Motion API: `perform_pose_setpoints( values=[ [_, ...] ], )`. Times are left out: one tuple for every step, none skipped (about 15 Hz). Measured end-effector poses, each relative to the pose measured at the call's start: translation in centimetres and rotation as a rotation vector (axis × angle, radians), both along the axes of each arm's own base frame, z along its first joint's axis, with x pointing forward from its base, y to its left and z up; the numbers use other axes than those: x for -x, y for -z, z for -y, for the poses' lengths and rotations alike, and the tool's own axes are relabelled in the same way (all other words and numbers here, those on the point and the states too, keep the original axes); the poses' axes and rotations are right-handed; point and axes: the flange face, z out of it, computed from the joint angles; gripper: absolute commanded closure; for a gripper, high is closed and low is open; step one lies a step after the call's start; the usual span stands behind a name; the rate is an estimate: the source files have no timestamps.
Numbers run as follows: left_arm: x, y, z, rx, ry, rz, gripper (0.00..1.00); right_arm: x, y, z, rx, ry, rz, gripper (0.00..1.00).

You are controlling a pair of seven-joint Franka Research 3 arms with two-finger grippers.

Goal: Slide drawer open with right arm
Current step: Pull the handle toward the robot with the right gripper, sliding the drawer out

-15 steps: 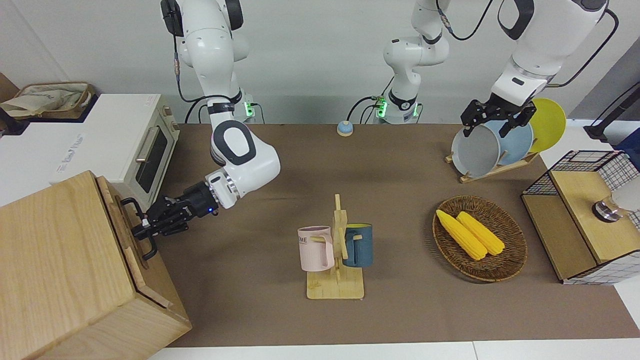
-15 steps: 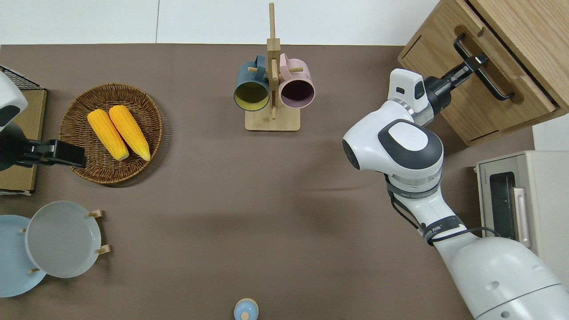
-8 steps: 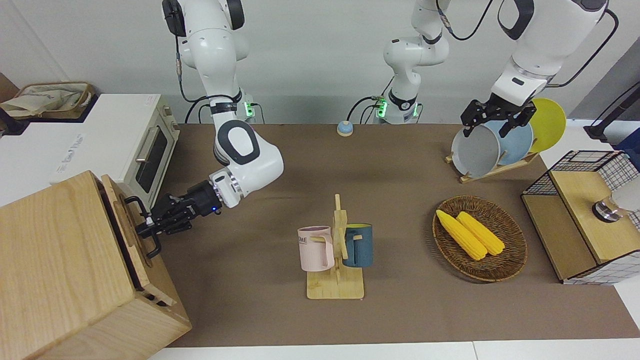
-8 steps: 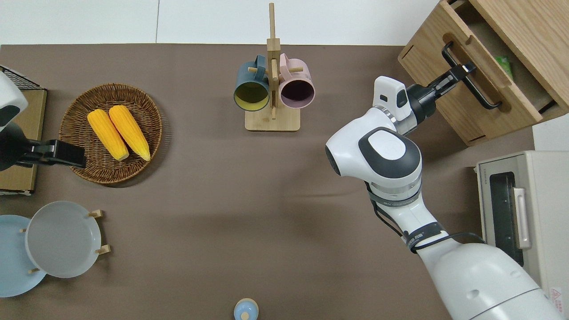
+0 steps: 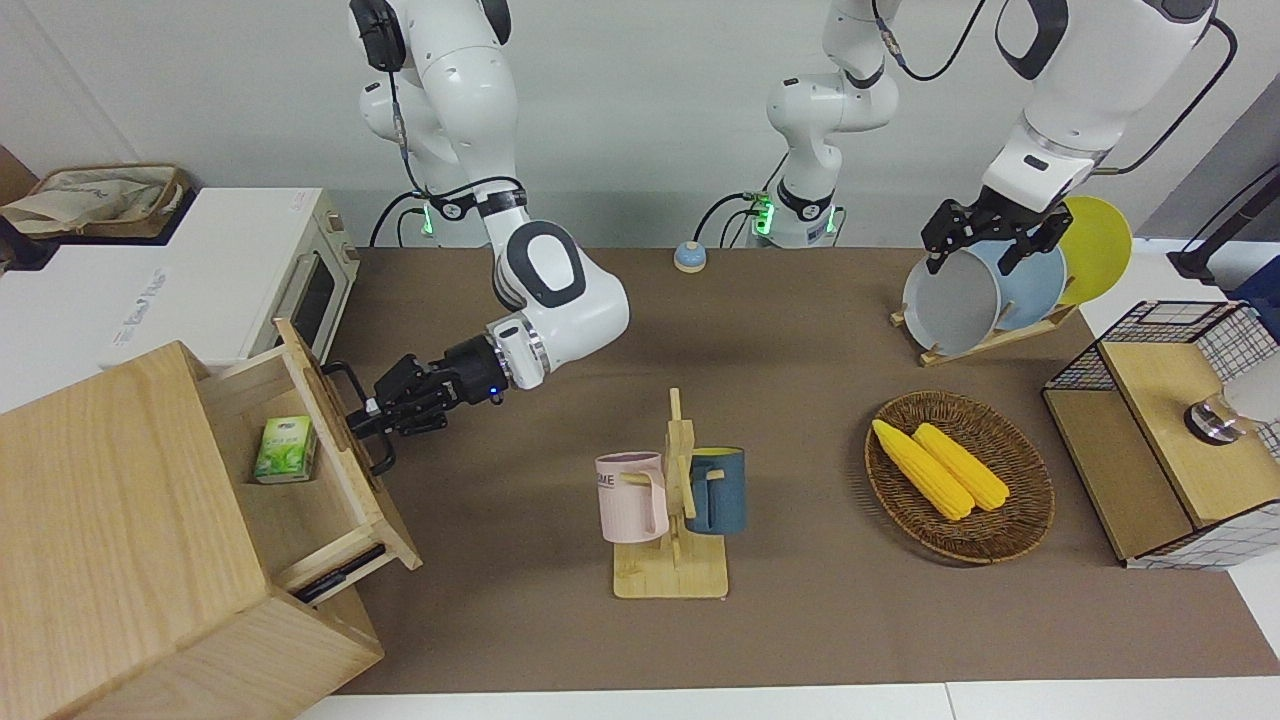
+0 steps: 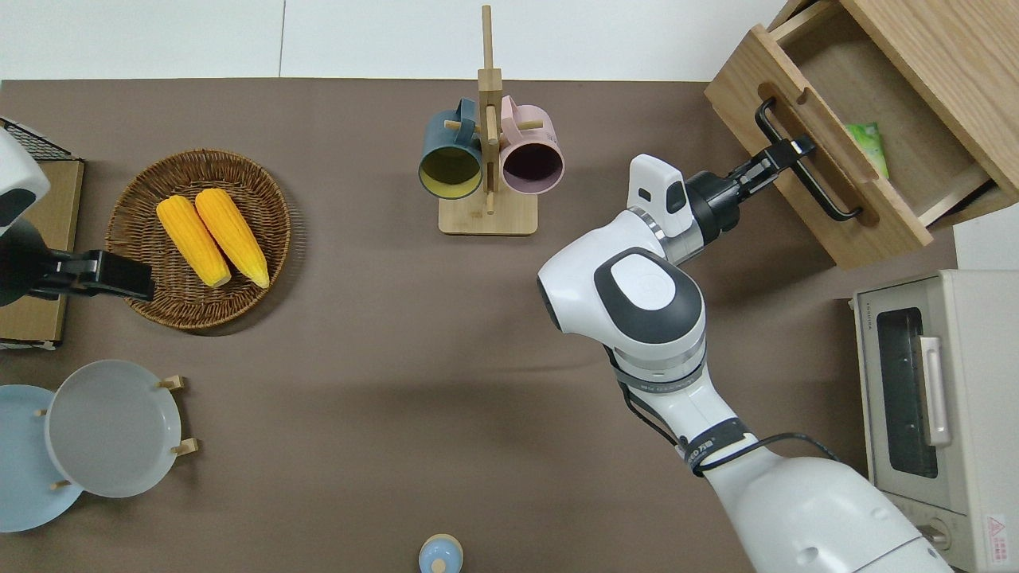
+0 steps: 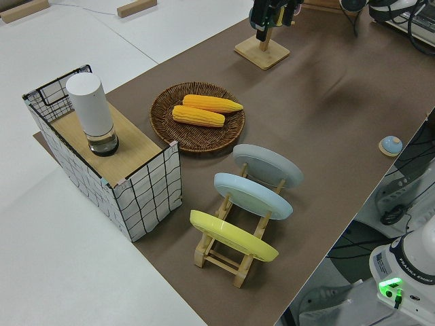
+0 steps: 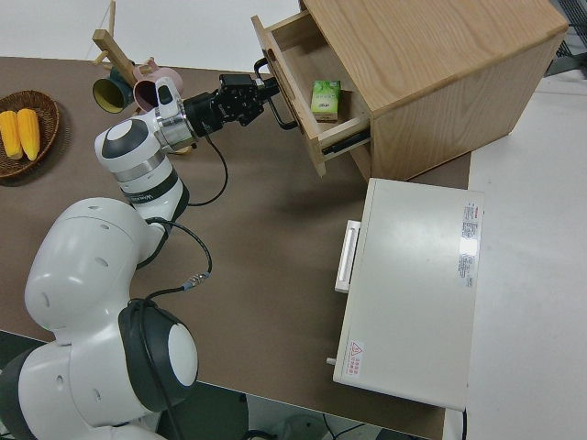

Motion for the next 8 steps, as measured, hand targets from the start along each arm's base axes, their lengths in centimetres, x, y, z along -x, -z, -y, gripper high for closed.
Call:
perform_pose_setpoints(
  values=[
    [0.0,0.0,0.0,0.000,0.000,0.000,0.01,0.4,-0.1,-0.9,-0.002,0.004,-0.005,1.000],
    [0.0,0.0,0.0,0.000,0.000,0.000,0.01,0.9,-0.1,-1.8,-0.001,0.012,-0.007,1.000],
    [0.0,0.0,0.0,0.000,0.000,0.000,0.01,1.5,-0.1,-2.7,0.000,0.018,-0.008,1.000],
    [0.0,0.0,0.0,0.000,0.000,0.000,0.01,1.9,-0.1,-3.3,0.002,0.021,-0.008,1.000],
    [0.0,0.0,0.0,0.000,0.000,0.000,0.01,2.2,-0.1,-3.9,0.003,0.025,-0.008,1.000],
    [0.0,0.0,0.0,0.000,0.000,0.000,0.01,2.7,0.0,-4.6,0.003,0.029,-0.009,1.000],
    [0.0,0.0,0.0,0.000,0.000,0.000,0.01,3.2,0.0,-5.3,0.003,0.035,-0.010,1.000],
    [0.0,0.0,0.0,0.000,0.000,0.000,0.01,3.7,0.0,-6.1,0.005,0.037,-0.011,1.000]
  ],
)
